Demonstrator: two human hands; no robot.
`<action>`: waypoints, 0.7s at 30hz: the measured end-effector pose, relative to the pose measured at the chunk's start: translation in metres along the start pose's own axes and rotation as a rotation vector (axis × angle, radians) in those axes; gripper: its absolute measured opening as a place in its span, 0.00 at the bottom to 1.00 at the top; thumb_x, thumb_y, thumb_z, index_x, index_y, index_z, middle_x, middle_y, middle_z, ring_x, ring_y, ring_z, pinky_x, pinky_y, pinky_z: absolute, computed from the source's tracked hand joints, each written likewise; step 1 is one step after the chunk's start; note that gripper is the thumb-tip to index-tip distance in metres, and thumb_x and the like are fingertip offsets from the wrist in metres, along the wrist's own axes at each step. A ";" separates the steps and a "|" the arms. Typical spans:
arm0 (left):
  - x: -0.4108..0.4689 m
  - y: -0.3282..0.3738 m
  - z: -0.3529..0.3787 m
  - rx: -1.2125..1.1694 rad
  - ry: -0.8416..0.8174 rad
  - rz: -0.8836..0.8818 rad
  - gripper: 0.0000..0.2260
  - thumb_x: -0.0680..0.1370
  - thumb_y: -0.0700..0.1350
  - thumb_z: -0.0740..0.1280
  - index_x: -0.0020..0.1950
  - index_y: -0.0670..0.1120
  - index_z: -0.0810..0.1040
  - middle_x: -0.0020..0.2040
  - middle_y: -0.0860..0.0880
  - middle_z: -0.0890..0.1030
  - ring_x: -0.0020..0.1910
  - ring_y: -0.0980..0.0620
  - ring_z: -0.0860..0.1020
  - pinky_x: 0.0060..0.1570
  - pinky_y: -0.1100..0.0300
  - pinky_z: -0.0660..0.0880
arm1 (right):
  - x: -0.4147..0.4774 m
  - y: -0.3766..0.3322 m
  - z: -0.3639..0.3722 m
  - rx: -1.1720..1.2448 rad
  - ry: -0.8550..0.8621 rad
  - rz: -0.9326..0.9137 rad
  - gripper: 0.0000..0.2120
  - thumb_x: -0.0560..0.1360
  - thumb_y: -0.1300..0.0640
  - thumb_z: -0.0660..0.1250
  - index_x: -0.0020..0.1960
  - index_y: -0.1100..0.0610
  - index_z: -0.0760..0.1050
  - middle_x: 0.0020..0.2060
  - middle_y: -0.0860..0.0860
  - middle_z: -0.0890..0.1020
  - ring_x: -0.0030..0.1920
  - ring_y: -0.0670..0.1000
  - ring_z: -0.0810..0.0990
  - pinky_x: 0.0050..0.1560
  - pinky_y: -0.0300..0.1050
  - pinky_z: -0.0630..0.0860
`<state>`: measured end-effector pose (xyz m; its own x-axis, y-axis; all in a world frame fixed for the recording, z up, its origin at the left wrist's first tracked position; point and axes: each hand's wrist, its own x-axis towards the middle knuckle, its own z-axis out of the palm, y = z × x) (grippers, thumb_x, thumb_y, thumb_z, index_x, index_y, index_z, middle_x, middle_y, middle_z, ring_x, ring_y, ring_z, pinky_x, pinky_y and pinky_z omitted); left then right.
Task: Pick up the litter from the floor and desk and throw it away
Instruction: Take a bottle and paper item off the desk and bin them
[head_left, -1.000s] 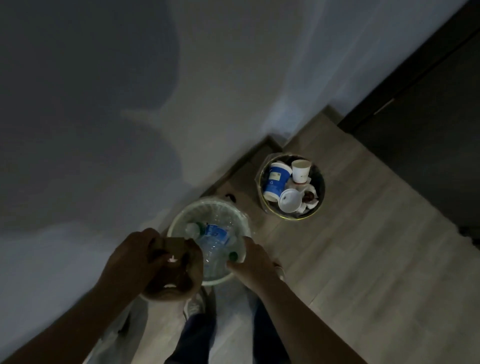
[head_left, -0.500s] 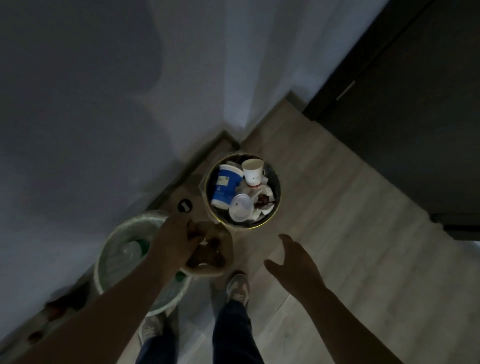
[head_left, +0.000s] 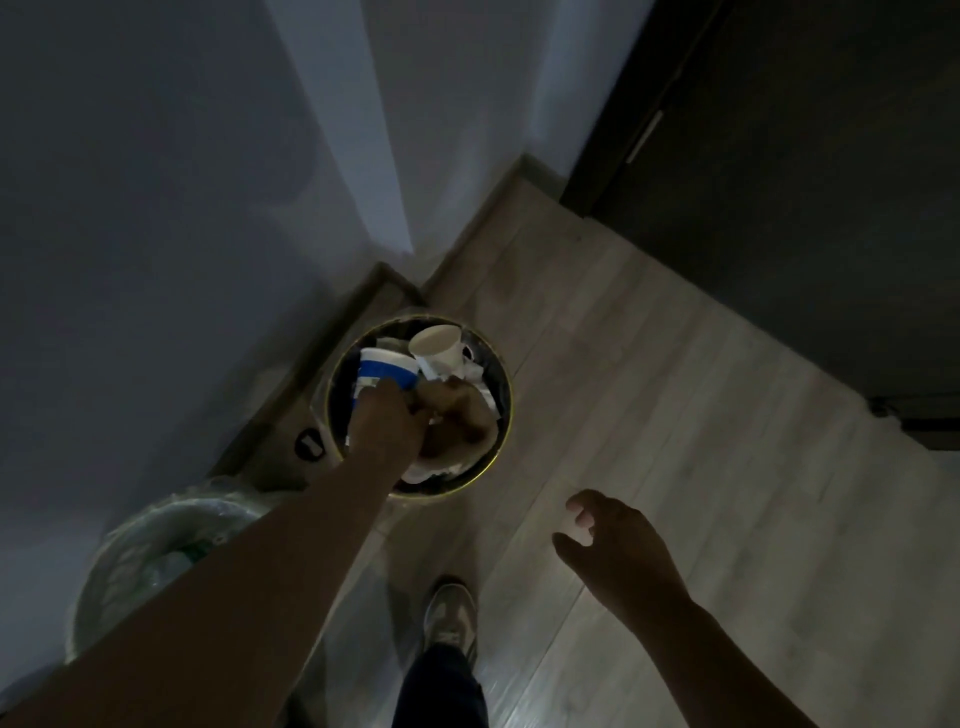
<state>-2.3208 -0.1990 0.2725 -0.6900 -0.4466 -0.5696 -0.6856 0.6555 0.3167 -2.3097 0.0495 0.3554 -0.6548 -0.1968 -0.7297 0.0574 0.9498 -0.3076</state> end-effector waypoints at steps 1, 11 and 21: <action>0.004 0.001 0.005 0.013 -0.011 -0.023 0.18 0.79 0.51 0.64 0.61 0.39 0.69 0.57 0.40 0.76 0.52 0.46 0.74 0.49 0.58 0.69 | 0.005 0.003 0.001 0.002 0.001 0.001 0.20 0.76 0.48 0.67 0.65 0.50 0.70 0.58 0.47 0.78 0.55 0.43 0.76 0.55 0.37 0.74; -0.009 -0.009 0.006 -0.013 0.049 0.115 0.21 0.78 0.51 0.65 0.65 0.40 0.66 0.59 0.39 0.74 0.55 0.43 0.75 0.52 0.53 0.72 | 0.010 -0.001 -0.001 -0.035 -0.024 -0.009 0.20 0.76 0.48 0.67 0.66 0.51 0.70 0.58 0.48 0.78 0.53 0.44 0.75 0.53 0.37 0.73; -0.079 -0.014 -0.104 0.296 -0.123 0.369 0.18 0.79 0.49 0.63 0.67 0.45 0.68 0.62 0.46 0.74 0.60 0.48 0.75 0.56 0.59 0.70 | -0.054 -0.070 -0.052 -0.150 0.009 -0.073 0.24 0.75 0.49 0.66 0.69 0.51 0.67 0.61 0.49 0.76 0.61 0.48 0.74 0.59 0.41 0.72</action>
<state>-2.2808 -0.2358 0.3923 -0.8298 -0.0887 -0.5510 -0.2931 0.9094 0.2950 -2.3177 0.0067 0.4483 -0.6596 -0.2655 -0.7032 -0.1036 0.9587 -0.2648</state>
